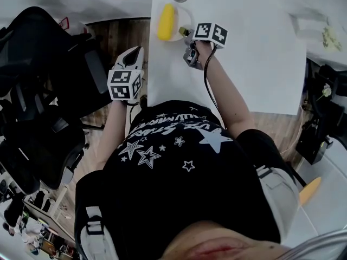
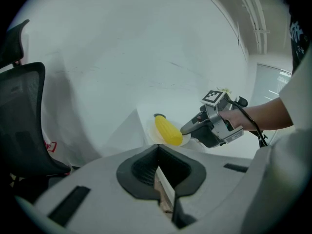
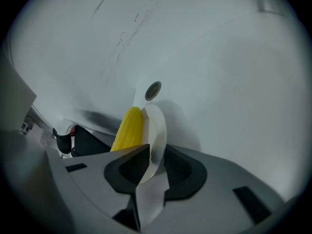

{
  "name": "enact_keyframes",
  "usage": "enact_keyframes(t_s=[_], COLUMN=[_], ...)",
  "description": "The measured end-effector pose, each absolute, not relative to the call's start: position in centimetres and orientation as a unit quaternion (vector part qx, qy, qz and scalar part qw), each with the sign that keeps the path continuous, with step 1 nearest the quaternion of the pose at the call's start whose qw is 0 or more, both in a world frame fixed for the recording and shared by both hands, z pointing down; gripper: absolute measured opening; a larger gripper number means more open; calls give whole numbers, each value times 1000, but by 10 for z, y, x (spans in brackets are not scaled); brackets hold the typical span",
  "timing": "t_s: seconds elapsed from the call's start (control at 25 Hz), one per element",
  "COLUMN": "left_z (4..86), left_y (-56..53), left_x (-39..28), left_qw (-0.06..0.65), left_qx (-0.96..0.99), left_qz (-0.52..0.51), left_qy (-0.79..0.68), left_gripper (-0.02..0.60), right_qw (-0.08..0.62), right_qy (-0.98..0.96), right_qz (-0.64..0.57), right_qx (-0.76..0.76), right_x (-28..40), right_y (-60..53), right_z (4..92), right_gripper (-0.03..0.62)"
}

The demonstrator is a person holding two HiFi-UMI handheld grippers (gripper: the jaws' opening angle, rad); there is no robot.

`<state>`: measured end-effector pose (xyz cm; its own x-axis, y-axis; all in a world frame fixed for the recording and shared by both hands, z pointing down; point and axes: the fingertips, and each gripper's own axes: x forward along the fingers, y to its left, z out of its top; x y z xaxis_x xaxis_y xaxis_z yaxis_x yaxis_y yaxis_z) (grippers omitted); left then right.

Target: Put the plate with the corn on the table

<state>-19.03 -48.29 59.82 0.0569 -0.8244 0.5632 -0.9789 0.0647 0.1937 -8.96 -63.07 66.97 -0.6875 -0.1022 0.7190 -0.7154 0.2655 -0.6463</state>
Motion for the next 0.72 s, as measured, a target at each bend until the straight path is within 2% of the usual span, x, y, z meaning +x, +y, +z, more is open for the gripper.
enact_keyframes(t_s=[0.28,0.44,0.56,0.72], left_z=[595,593,591,589], left_y=[-479,-477,-473,-470], left_x=[-189,-190,-190,-191], left_qw=[280,279,277,278], left_qx=[671,672,673,670], left_qz=[135,135,138,132], left_qy=[-673,-672,-672,-676], left_gripper=[6,6,6,6], right_qw=[331,335,335,319], right_qy=[-771,-782,-795,-796], right_qz=[462,435,396,406], right_qx=[288,296,314,316], right_x=[-85,-81,-72,-62], right_y=[-634,-637,-642,-643], right_z=[667,663,660,654], right_gripper=[118,178,184,183])
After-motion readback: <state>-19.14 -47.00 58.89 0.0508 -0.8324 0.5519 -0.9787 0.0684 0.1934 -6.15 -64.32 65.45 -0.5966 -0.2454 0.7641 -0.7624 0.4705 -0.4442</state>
